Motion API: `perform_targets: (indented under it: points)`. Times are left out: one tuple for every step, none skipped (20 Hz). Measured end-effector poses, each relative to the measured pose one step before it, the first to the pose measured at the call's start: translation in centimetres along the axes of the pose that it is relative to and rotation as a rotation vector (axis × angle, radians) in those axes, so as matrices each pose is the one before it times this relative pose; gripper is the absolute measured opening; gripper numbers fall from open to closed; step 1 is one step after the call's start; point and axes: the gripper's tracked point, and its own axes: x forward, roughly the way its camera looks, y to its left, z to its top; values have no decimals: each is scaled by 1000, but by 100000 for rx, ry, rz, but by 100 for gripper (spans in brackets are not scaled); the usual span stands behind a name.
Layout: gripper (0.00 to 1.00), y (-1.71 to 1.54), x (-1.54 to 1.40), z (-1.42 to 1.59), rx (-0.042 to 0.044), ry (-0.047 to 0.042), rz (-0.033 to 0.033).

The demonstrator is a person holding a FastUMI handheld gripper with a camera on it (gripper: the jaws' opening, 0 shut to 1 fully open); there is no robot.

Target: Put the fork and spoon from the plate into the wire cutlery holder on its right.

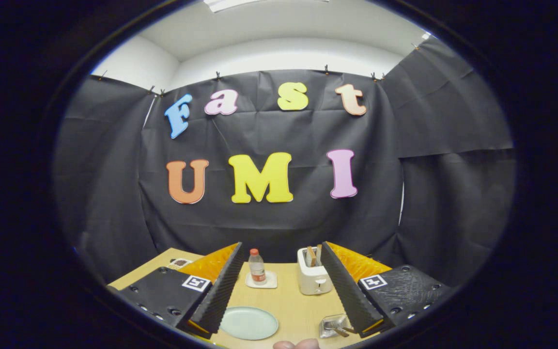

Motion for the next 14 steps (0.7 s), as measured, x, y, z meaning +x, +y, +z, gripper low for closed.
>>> perform_targets:
  points:
    - [96,112,-28,2,25,80,-155]
    - [96,20,14,-220,-89,929,-272]
    - [96,50,-95,7,275,-246,-68]
    - [96,-92,166,187,310,-937,-785]
    - [96,30,32,-33,515,130,-204]
    - [96,370,-38,-515,613,812,273]
    - [96,219,-91,-97,373,512,368]
    - [96,52,73,154,-166,-283,-284]
    - [96,-11,78,86,-17,-316,-77]
    - [96,60,-22,-35,296,-91,202]
    - [96,102,-50,-24,430,148,64]
    - [96,-33,-2,-201,73,340,-195]
    - [96,-118,-79,-10,284,137,-202]
    - [96,-152,6,57,173,-140,-274]
